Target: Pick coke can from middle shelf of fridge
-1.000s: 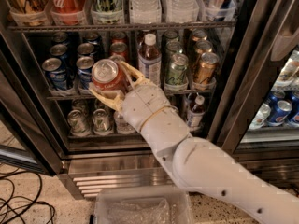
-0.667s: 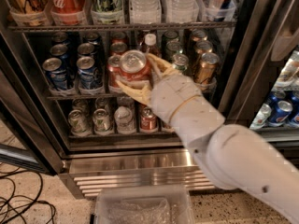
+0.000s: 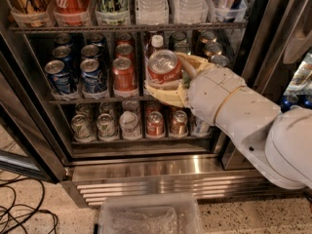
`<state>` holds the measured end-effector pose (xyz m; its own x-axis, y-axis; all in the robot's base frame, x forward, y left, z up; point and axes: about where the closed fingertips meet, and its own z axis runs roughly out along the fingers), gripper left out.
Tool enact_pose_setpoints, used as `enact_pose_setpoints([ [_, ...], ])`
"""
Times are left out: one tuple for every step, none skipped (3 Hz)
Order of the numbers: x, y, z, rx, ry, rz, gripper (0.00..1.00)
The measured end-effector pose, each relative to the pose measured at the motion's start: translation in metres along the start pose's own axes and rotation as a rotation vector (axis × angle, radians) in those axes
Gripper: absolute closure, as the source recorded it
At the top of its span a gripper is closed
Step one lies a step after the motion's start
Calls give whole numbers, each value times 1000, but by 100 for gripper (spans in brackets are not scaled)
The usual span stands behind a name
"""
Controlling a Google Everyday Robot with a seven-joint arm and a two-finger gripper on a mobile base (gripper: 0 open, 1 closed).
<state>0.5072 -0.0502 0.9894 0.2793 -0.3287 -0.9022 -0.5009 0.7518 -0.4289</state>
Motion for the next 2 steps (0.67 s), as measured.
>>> enact_pose_setpoints([
  [-5, 22, 0, -86, -14, -2, 100],
  [-5, 21, 0, -87, -14, -1, 100],
])
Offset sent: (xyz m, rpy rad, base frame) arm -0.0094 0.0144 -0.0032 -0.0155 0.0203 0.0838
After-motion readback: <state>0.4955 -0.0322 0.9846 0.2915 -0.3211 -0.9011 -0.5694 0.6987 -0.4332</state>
